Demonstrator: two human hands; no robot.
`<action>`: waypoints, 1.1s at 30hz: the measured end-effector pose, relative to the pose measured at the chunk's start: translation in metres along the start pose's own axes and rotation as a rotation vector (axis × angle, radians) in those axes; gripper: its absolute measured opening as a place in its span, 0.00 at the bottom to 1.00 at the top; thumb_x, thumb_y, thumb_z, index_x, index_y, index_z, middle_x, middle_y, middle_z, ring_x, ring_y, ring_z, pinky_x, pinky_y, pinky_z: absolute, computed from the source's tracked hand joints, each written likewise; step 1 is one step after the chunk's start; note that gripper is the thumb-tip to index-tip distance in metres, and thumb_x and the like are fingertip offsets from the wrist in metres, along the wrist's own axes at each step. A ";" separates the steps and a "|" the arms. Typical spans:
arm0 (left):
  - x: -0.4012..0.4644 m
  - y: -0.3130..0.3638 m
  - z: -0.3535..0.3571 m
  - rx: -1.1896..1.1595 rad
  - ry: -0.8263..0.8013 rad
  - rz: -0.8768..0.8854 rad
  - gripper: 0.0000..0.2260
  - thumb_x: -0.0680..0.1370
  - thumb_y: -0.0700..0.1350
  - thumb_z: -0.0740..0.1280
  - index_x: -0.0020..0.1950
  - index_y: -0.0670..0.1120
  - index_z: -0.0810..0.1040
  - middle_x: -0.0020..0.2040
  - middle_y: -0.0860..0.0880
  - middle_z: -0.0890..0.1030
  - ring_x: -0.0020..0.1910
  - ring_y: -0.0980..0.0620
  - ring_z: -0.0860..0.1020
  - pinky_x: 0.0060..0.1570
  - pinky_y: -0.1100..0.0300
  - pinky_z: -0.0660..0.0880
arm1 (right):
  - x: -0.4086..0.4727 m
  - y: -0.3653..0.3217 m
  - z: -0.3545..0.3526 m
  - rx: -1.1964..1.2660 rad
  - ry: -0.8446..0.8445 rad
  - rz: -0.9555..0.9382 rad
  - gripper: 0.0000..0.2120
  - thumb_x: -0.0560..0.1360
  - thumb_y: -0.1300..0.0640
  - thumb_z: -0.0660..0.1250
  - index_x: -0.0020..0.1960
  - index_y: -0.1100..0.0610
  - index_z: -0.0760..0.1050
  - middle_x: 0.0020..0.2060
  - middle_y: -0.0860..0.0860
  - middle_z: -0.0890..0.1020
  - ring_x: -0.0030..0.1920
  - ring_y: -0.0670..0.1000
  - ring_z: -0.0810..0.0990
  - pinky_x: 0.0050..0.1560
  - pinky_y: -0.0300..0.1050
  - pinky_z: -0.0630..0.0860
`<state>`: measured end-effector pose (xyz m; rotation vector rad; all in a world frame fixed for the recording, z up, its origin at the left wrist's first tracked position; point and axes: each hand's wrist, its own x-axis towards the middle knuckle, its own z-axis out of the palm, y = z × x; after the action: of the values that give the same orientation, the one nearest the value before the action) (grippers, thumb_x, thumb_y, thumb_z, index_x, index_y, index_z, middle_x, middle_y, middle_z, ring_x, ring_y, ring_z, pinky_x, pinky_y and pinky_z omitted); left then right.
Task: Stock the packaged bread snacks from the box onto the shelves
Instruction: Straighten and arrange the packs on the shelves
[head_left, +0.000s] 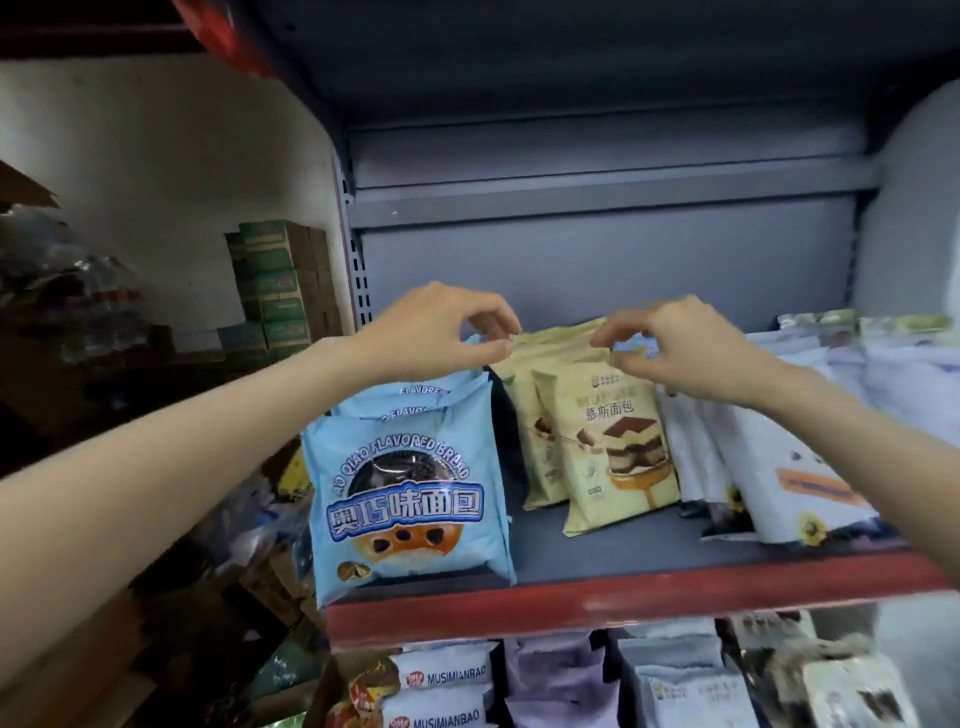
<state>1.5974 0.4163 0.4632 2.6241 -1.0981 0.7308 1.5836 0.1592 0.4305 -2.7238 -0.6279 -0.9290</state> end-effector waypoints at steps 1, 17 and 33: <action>0.011 -0.006 0.003 0.035 -0.034 0.000 0.08 0.76 0.52 0.67 0.55 0.54 0.78 0.48 0.61 0.82 0.52 0.61 0.78 0.56 0.57 0.71 | 0.007 0.008 -0.002 -0.040 -0.037 0.006 0.09 0.75 0.54 0.66 0.55 0.48 0.80 0.51 0.43 0.83 0.52 0.49 0.80 0.53 0.46 0.73; 0.130 -0.077 0.058 0.222 -0.364 -0.078 0.18 0.74 0.58 0.69 0.61 0.54 0.76 0.55 0.55 0.80 0.53 0.54 0.77 0.52 0.61 0.71 | 0.134 0.094 0.019 -0.430 -0.434 -0.159 0.14 0.79 0.53 0.60 0.64 0.51 0.72 0.59 0.54 0.77 0.58 0.57 0.75 0.56 0.49 0.73; 0.148 -0.085 0.086 0.258 -0.364 -0.125 0.06 0.73 0.52 0.71 0.49 0.54 0.80 0.37 0.61 0.76 0.37 0.59 0.74 0.37 0.65 0.67 | 0.173 0.106 0.073 -0.233 -0.547 -0.131 0.05 0.74 0.56 0.65 0.48 0.53 0.79 0.43 0.50 0.83 0.42 0.54 0.82 0.42 0.39 0.74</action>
<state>1.7784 0.3540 0.4662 3.1028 -0.9634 0.4003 1.7941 0.1443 0.4754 -3.2016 -0.8407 -0.2738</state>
